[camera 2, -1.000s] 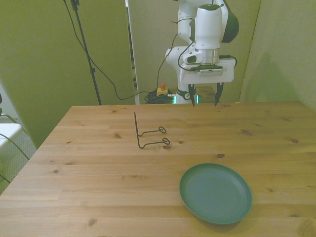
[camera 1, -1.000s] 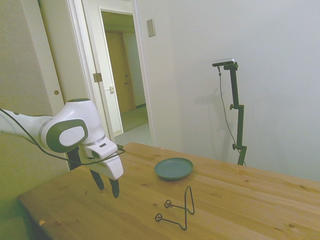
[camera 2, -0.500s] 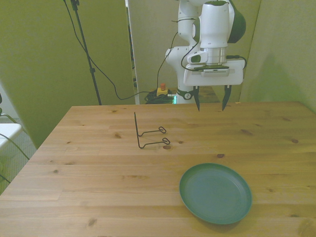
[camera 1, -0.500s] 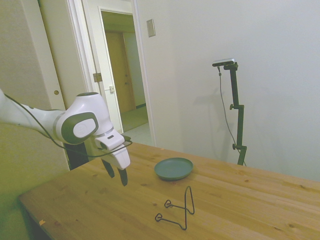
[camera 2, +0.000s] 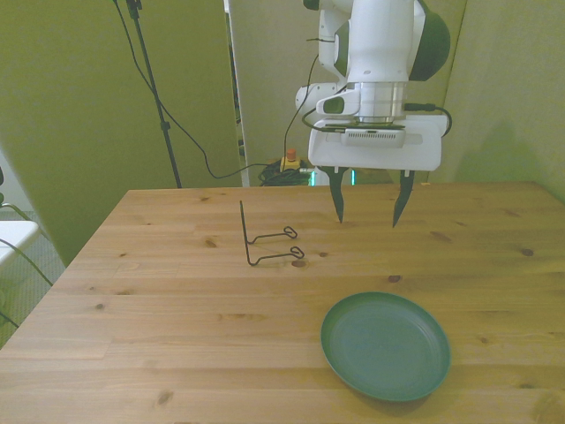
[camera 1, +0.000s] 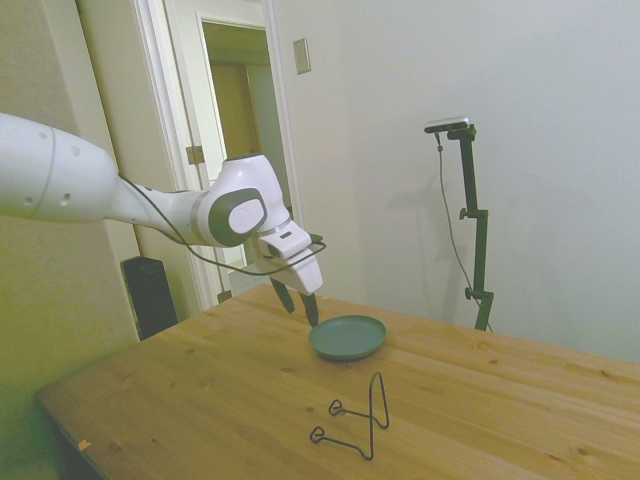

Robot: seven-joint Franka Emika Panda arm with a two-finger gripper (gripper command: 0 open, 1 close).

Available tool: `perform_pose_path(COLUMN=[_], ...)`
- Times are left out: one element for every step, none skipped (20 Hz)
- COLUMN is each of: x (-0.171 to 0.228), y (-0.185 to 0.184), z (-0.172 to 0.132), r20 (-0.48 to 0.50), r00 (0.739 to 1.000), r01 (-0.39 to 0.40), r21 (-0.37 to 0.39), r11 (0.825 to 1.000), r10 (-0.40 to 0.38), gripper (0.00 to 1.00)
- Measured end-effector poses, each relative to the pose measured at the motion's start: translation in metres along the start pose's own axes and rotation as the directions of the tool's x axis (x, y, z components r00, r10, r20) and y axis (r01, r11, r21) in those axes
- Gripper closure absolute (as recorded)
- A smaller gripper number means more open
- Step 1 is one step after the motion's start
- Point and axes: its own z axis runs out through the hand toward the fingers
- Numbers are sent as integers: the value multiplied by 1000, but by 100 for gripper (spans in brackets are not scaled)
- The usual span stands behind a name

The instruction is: Load the plate

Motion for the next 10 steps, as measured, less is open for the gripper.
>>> perform_pose_path(x=[5, 5, 7, 10, 14, 19, 26, 33, 42, 50], y=[-14, -14, -14, -15, -16, -18, -21, -25, -29, -34], z=[10, 9, 9, 9, 9, 11, 12, 15, 17, 21], r20=[1, -1, -9, -19, -30, -42, -51, -59, -67, -73], r00=[1000, 1000, 1000, 1000, 1000, 999, 999, 998, 997, 996], r01=[5, 5, 7, 4, -1, -9, -18, -31, -45, -57], r21=[-4, -4, -7, -10, -14, -19, -24, -27, -31, -36], r11=[1000, 1000, 1000, 1000, 1000, 1000, 1000, 999, 999, 998], r10=[-5, -5, -7, -4, 0, 8, 17, 30, 42, 54], gripper=[0, 0, 0, 0, 0, 0, 0, 0, 0, 0])
